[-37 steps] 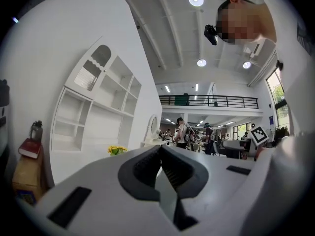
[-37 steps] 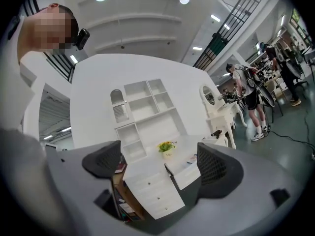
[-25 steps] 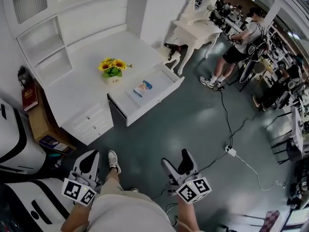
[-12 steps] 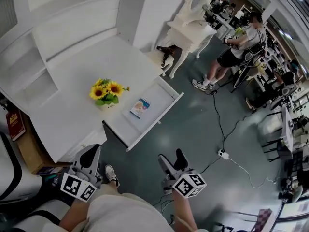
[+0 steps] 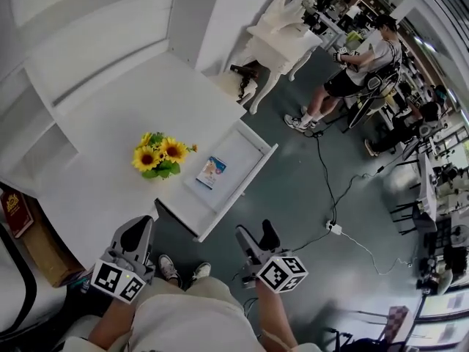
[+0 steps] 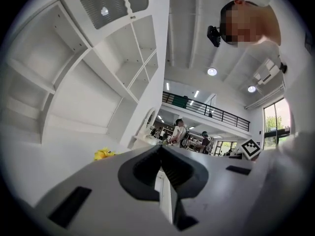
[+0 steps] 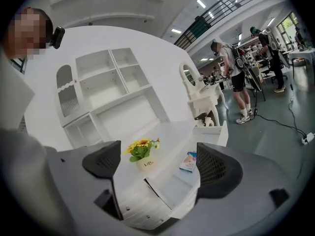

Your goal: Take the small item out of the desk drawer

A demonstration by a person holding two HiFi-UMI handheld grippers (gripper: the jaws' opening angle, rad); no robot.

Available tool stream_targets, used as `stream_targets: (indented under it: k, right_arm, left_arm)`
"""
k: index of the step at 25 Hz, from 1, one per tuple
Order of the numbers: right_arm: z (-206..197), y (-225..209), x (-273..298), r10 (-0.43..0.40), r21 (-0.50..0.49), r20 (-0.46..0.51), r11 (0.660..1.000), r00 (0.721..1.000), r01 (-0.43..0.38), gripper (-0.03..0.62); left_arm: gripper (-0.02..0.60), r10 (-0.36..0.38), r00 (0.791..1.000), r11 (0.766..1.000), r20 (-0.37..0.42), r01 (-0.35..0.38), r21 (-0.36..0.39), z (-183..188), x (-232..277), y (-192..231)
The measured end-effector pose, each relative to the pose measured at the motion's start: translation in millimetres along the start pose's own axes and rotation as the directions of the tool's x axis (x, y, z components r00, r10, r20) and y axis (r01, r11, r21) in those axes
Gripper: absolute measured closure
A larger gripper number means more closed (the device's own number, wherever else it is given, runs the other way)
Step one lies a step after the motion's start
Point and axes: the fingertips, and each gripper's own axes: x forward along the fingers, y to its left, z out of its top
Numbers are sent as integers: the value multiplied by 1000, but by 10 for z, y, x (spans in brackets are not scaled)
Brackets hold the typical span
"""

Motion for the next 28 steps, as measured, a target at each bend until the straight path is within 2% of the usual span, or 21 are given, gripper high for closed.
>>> stream_targets:
  k: [5, 10, 15, 24, 28]
  right_arm:
    - [-56, -168, 161, -32, 23, -34, 999, 999, 33, 121]
    - [-82, -321, 446, -16, 37, -61, 999, 998, 18, 121]
    - [-124, -475, 884, 13, 54, -118, 999, 993, -7, 121]
    - [-251, -792, 1763, -5, 54, -207, 998, 978, 16, 121]
    - [-395, -943, 2159, -8, 90, -255, 995, 967, 32, 121]
  left_arm:
    - [566, 0, 1000, 1000, -13, 0, -6, -35, 155, 69]
    - [566, 40, 999, 999, -5, -40, 17, -13, 287, 156]
    - [565, 91, 996, 995, 16, -91, 48, 103, 419, 138]
    - [566, 171, 985, 981, 0, -170, 89, 152, 623, 110]
    - [566, 217, 976, 971, -9, -215, 102, 148, 655, 165]
